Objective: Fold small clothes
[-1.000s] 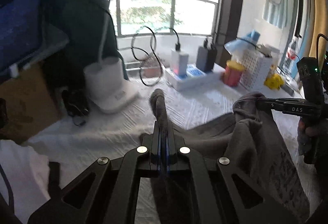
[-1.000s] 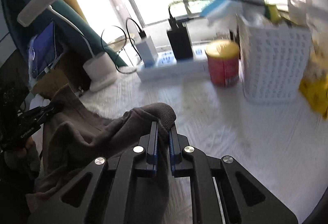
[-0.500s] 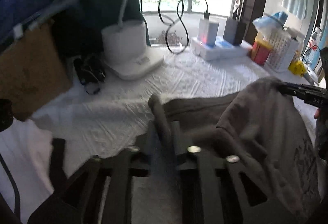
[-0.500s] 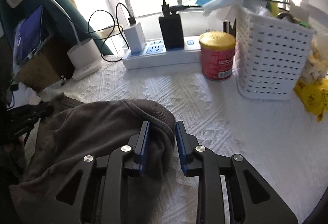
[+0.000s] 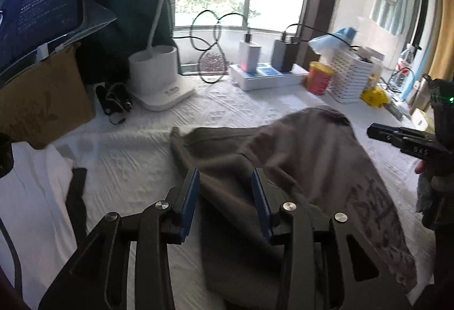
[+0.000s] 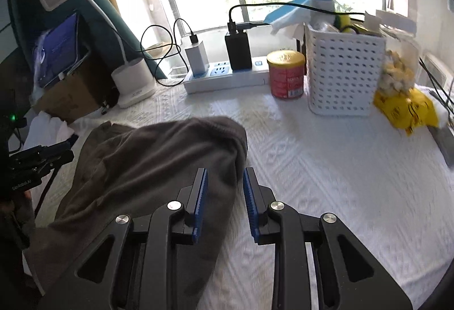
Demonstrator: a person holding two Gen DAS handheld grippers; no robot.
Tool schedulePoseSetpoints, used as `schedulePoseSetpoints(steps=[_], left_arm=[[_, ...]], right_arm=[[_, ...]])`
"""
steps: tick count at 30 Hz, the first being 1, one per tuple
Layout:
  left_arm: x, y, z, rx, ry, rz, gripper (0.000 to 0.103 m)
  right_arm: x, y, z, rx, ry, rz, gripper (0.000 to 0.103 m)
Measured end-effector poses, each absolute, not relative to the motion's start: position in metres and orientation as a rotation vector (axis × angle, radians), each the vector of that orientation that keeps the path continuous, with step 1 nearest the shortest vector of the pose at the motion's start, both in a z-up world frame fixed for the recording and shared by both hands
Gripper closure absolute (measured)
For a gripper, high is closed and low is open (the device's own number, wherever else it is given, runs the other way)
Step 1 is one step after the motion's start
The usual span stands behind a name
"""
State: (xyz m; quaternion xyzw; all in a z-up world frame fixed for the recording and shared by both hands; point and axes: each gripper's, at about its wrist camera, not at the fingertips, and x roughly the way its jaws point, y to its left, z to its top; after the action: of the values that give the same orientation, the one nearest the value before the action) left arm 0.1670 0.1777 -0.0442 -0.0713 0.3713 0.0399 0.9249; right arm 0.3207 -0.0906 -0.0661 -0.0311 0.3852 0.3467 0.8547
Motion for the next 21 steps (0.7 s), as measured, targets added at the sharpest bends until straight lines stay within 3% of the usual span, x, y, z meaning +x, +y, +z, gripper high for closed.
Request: schedulePoseSetpoints(steps=[4,21], left_arm=[[0.154,0.162,-0.040,-0.155,0.757,0.054,0.055],[0.102,0.116,-0.035,-0.188,0.764,0.024,0.055]], right_arm=[[0.305,-0.102,-0.066,-0.051,0.814,0.735,0.075],[0.246,-0.131,-0.069,-0.010,0.806,0.797,0.075]])
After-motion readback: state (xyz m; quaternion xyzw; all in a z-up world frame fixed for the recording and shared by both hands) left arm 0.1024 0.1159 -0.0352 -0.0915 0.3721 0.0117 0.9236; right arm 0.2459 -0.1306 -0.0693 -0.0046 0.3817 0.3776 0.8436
